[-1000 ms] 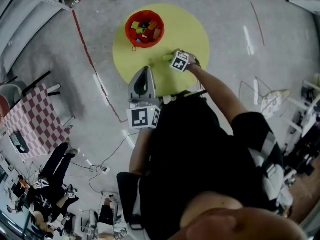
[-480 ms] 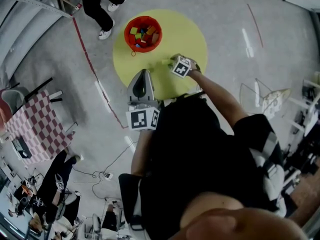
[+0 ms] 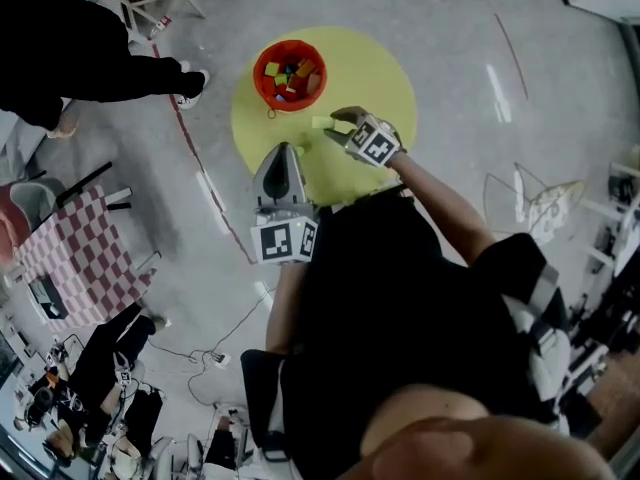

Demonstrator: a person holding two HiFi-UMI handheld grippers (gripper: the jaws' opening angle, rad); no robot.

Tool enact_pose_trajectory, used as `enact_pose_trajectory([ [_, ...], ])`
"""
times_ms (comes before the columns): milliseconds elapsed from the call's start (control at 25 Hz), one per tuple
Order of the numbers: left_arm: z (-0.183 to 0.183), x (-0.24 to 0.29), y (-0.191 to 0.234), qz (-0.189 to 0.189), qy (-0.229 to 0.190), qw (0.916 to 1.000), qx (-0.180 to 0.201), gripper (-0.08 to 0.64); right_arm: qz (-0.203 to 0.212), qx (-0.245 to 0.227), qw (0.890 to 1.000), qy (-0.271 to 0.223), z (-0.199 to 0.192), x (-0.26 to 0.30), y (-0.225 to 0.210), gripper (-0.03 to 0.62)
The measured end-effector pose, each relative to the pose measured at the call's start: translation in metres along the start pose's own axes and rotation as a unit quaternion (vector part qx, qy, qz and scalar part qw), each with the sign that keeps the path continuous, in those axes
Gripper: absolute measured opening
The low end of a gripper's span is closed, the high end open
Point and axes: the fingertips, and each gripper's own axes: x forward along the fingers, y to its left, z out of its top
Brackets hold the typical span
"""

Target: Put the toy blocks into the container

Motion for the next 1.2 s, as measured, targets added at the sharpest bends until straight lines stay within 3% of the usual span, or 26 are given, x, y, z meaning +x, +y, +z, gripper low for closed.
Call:
enact_pose_trajectory([
  [200,-0.003,-0.005,0.005,0.003,0.001,0.9999,0.010,-0.015,-0.033,0.005,0.996,-0.077,0.073,-0.011,-0.022,0.144],
  [360,-0.002,-0.007,0.006,0.006,-0.002,0.9999,0.010,-0.015,-0.053,0.019,0.996,-0.068,0.096,0.003,-0.042,0.144],
  [640,-0.001,-0.011,0.011,0.014,-0.002,0.9999,0.002,-0.015,-0.077,0.038,0.996,-0.021,0.087,0.032,-0.057,0.146],
  [920,-0.004,-0.015,0.017,0.018,-0.003,0.9998,0.000,-0.015,-0.097,0.052,0.991,-0.076,0.086,0.010,-0.051,0.144],
  [1080,-0.003,-0.016,0.020,0.019,-0.006,0.9998,-0.001,-0.015,-0.104,0.065,0.987,-0.108,0.073,-0.002,-0.040,0.046],
  [1200,-0.003,-0.017,0.024,0.021,-0.007,0.9997,-0.003,-0.015,-0.100,0.095,0.986,-0.097,0.046,0.006,-0.032,0.008],
])
